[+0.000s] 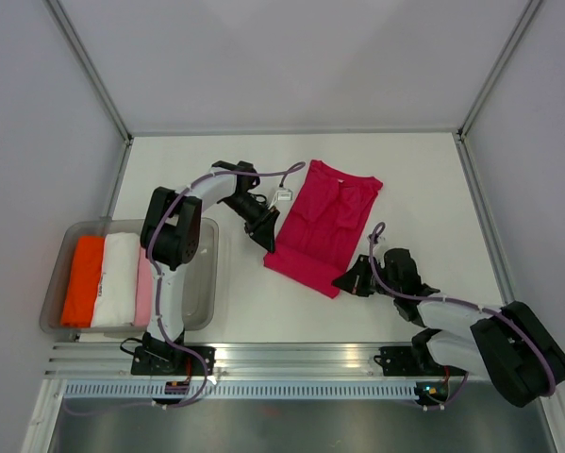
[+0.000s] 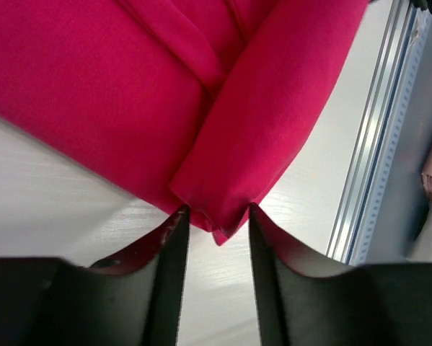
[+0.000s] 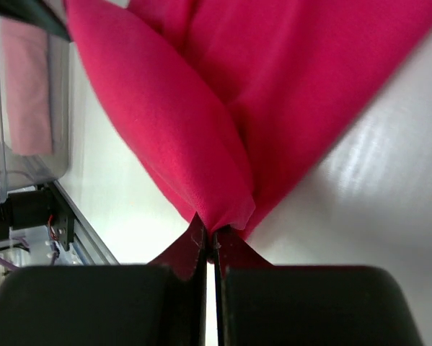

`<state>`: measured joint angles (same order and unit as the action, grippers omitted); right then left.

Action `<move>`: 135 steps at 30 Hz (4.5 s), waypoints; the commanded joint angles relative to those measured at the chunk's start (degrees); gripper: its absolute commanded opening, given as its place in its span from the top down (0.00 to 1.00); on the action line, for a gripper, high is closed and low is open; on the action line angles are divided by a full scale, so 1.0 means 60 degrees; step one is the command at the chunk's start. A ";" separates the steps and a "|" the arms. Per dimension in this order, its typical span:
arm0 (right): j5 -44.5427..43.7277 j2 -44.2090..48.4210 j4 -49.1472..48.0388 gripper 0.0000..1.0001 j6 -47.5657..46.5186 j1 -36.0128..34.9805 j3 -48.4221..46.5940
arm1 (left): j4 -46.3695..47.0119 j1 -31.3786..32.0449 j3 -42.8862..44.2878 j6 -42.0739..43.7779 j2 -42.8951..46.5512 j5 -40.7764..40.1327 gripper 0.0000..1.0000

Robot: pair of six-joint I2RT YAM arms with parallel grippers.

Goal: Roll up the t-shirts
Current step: Roll the tshirt

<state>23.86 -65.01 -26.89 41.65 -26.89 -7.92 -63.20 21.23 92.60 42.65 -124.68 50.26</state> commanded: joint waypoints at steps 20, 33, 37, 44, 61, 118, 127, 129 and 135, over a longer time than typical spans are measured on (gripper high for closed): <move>0.1165 -0.1791 0.0102 1.00 0.1057 0.1582 -0.0774 | 0.2227 0.0211 -0.0096 -0.2288 0.0331 -0.0818 0.78; 0.0712 -0.1997 0.1843 0.94 0.0471 0.1904 -0.1403 | 0.2769 0.0255 0.0036 -0.3069 0.0433 -0.2676 0.57; 0.0448 -0.1791 0.2708 0.94 0.0310 0.2021 -0.1740 | 0.3267 0.0270 -0.0139 -0.1838 0.1486 -0.3117 0.51; 0.0565 -0.2158 0.3090 0.96 0.0251 0.2036 -0.2180 | 0.3515 0.0956 -0.1480 0.2692 0.3839 -0.3485 0.41; 0.0375 -0.1293 0.3414 0.96 -0.0115 0.2036 -0.1990 | 0.8218 0.3419 -0.7230 0.5270 0.5987 -0.5285 0.22; -0.5661 -0.1190 0.6240 0.34 -1.0911 -0.4658 -0.3587 | 0.5377 0.2306 -0.4637 0.2032 0.4374 -0.2825 0.98; -0.5223 -0.0841 0.6473 0.97 -1.0853 -0.4629 -0.3732 | 0.4836 0.2232 -0.4652 0.2339 0.4418 -0.2752 0.98; -0.4842 -0.0679 0.7217 1.00 -1.0867 -0.4629 -0.3966 | 0.4384 0.2232 -0.4608 0.2558 0.4462 -0.2693 0.98; -0.2340 0.0551 0.9048 1.00 -1.1584 -0.4279 -0.4362 | 0.2378 0.1999 -0.4082 0.3247 0.4594 -0.2181 0.98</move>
<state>-0.71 -65.39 19.31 -24.84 -53.91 -30.68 -40.03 34.35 64.31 58.02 -98.13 32.73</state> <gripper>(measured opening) 0.013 0.065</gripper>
